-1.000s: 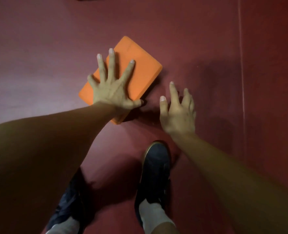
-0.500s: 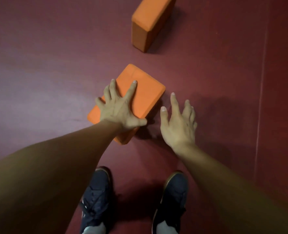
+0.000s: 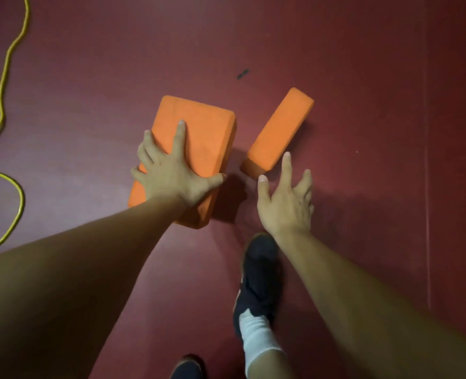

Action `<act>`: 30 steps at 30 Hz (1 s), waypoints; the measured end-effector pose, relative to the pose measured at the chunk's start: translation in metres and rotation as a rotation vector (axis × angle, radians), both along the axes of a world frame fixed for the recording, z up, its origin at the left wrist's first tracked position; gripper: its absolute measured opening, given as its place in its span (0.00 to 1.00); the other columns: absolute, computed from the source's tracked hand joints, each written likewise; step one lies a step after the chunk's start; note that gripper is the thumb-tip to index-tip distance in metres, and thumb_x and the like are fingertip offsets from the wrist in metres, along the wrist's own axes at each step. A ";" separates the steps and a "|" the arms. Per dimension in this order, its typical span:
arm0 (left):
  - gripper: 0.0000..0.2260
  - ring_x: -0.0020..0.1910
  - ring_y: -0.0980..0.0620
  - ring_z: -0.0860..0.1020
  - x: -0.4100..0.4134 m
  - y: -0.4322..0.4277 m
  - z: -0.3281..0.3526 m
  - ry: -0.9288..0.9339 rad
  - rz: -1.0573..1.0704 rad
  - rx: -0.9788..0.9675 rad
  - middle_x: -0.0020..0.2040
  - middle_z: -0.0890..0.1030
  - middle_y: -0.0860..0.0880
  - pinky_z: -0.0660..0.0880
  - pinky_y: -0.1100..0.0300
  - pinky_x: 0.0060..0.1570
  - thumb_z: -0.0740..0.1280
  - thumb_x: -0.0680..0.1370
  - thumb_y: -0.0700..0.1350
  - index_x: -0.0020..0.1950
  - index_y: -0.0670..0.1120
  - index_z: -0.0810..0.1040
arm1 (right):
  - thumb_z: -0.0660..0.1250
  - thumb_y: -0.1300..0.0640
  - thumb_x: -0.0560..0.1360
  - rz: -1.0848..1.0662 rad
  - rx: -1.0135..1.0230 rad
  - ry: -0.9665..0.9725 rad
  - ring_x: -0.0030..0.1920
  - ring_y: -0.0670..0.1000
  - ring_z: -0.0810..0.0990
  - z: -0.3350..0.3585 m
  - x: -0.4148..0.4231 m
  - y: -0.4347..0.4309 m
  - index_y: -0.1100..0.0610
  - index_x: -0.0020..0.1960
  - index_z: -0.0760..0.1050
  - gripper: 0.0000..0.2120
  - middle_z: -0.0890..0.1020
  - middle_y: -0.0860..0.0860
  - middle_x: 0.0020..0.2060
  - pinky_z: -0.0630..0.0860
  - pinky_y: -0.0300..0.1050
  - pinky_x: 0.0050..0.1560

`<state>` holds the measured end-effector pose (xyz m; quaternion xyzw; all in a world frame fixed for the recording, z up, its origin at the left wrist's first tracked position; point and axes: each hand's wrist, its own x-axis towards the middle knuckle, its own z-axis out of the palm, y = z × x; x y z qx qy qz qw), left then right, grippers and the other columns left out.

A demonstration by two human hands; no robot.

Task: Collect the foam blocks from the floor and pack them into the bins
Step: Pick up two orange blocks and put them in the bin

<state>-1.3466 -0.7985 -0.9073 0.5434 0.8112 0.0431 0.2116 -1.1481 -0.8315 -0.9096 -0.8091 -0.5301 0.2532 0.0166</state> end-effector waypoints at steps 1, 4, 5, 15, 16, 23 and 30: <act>0.57 0.79 0.36 0.49 0.000 0.014 -0.007 -0.017 0.032 0.007 0.81 0.47 0.37 0.56 0.30 0.69 0.68 0.58 0.78 0.79 0.66 0.42 | 0.51 0.35 0.82 -0.008 0.010 0.012 0.78 0.65 0.57 -0.007 0.000 0.015 0.39 0.81 0.39 0.33 0.47 0.62 0.80 0.60 0.64 0.72; 0.56 0.79 0.36 0.51 0.001 0.056 -0.030 -0.051 0.138 0.056 0.81 0.49 0.38 0.57 0.31 0.70 0.68 0.59 0.78 0.80 0.65 0.44 | 0.52 0.35 0.82 -0.025 0.036 0.037 0.76 0.66 0.59 -0.031 -0.001 0.066 0.38 0.81 0.40 0.34 0.46 0.63 0.80 0.61 0.64 0.72; 0.56 0.78 0.36 0.51 0.002 0.069 -0.038 -0.057 0.161 0.065 0.80 0.50 0.38 0.57 0.31 0.69 0.67 0.59 0.78 0.80 0.65 0.45 | 0.53 0.34 0.81 -0.048 0.052 0.045 0.76 0.67 0.60 -0.040 0.000 0.083 0.38 0.81 0.40 0.34 0.47 0.63 0.80 0.62 0.65 0.71; 0.55 0.79 0.36 0.50 0.012 0.134 -0.082 -0.069 0.124 0.010 0.81 0.49 0.38 0.56 0.31 0.70 0.68 0.59 0.77 0.80 0.66 0.46 | 0.72 0.38 0.73 -0.305 0.044 0.183 0.68 0.71 0.70 -0.089 -0.008 0.161 0.34 0.81 0.44 0.47 0.44 0.63 0.79 0.70 0.56 0.69; 0.55 0.79 0.36 0.50 0.015 0.138 -0.079 -0.070 0.125 0.002 0.81 0.49 0.38 0.56 0.31 0.70 0.68 0.59 0.77 0.80 0.66 0.46 | 0.71 0.40 0.75 -0.317 0.043 0.198 0.66 0.70 0.72 -0.087 -0.005 0.161 0.34 0.81 0.44 0.45 0.45 0.62 0.79 0.70 0.55 0.68; 0.55 0.79 0.36 0.50 0.040 0.163 -0.022 -0.072 0.007 0.003 0.81 0.49 0.38 0.56 0.31 0.70 0.67 0.59 0.77 0.80 0.66 0.45 | 0.66 0.41 0.78 -0.381 0.118 0.214 0.69 0.68 0.71 -0.030 0.033 0.144 0.34 0.81 0.45 0.40 0.48 0.58 0.79 0.71 0.57 0.67; 0.55 0.79 0.37 0.50 0.099 0.155 0.073 -0.100 -0.296 0.044 0.81 0.48 0.39 0.56 0.32 0.71 0.69 0.59 0.78 0.80 0.66 0.45 | 0.66 0.37 0.77 -0.492 0.285 0.228 0.71 0.66 0.70 0.055 0.073 0.072 0.27 0.77 0.43 0.39 0.47 0.51 0.80 0.72 0.60 0.67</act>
